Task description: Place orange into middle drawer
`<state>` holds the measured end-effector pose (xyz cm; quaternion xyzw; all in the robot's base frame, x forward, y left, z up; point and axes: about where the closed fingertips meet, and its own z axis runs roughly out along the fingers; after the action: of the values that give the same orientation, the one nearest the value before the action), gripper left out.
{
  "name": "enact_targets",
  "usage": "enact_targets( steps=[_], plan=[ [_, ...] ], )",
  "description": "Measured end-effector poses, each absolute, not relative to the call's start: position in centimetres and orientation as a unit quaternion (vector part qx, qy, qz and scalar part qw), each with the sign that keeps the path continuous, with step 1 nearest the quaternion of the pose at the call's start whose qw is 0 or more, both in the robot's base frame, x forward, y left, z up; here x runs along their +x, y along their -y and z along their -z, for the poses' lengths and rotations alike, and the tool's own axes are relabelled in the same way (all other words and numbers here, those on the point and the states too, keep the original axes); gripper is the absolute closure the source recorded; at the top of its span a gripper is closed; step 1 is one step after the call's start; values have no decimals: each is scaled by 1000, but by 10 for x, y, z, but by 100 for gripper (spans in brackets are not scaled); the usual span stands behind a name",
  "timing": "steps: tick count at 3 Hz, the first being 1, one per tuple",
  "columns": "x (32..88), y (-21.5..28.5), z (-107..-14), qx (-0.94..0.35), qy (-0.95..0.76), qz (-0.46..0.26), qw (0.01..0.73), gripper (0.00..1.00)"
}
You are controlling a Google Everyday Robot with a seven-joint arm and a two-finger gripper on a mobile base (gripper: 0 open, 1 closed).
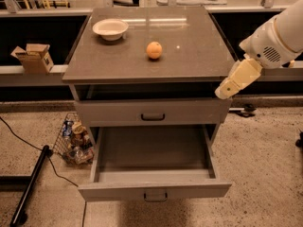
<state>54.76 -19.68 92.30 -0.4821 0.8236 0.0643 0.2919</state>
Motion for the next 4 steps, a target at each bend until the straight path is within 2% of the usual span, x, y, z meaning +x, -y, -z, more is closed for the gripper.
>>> enact_targets(
  steps=[2, 4],
  plan=[
    [552, 194, -920, -480, -823, -70, 296, 0],
    [640, 147, -886, -463, -797, -134, 363, 0]
  ],
)
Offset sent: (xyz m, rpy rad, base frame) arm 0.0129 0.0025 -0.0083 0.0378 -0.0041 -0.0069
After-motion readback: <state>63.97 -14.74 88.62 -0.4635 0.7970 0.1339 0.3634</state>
